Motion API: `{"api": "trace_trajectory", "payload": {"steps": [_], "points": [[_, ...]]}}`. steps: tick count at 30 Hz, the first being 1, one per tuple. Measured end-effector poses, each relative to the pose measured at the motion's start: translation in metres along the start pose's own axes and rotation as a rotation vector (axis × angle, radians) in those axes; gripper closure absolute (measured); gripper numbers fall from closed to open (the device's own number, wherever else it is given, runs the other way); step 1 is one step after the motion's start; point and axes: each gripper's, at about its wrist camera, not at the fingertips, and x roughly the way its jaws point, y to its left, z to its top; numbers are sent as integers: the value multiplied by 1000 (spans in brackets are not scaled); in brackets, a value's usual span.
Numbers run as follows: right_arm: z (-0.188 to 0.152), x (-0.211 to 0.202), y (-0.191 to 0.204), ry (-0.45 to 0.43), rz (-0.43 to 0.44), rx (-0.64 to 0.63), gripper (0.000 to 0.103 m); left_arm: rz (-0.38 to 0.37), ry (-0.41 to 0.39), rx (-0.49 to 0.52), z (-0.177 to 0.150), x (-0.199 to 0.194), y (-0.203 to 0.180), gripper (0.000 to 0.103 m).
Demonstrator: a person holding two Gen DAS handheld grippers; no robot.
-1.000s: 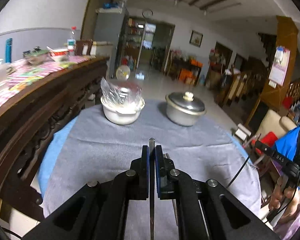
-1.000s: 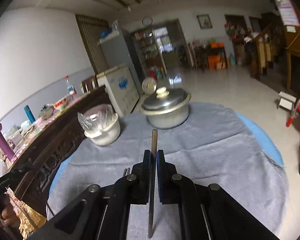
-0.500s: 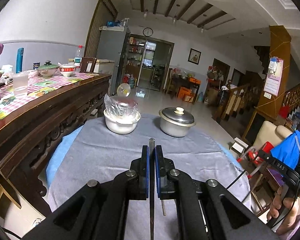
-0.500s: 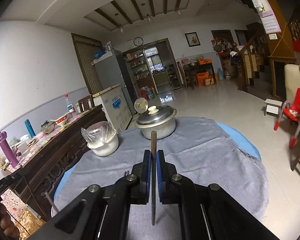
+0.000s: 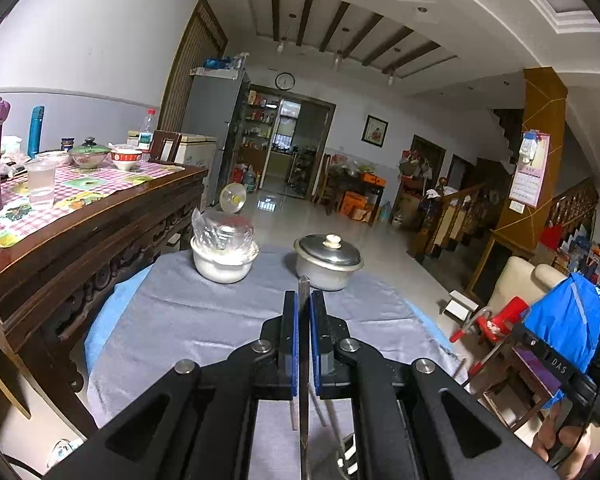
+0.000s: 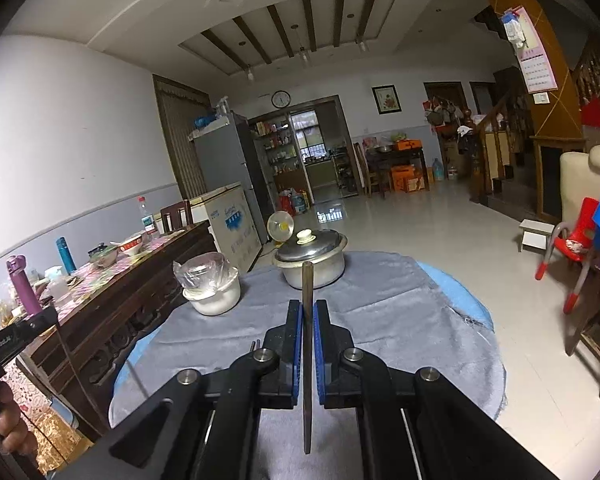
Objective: Organize utensils
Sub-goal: 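Lift both held chopsticks upright and carry them toward the dark metal cup, then lower the left tool's chopstick into the cup while the right tool lowers its chopstick in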
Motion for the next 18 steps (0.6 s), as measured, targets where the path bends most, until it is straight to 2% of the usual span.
{"api": "trace_trajectory", "payload": {"steps": [18], "points": [[17, -70, 36, -89, 91, -86, 97, -49, -100, 9, 21, -39, -35, 98]]}}
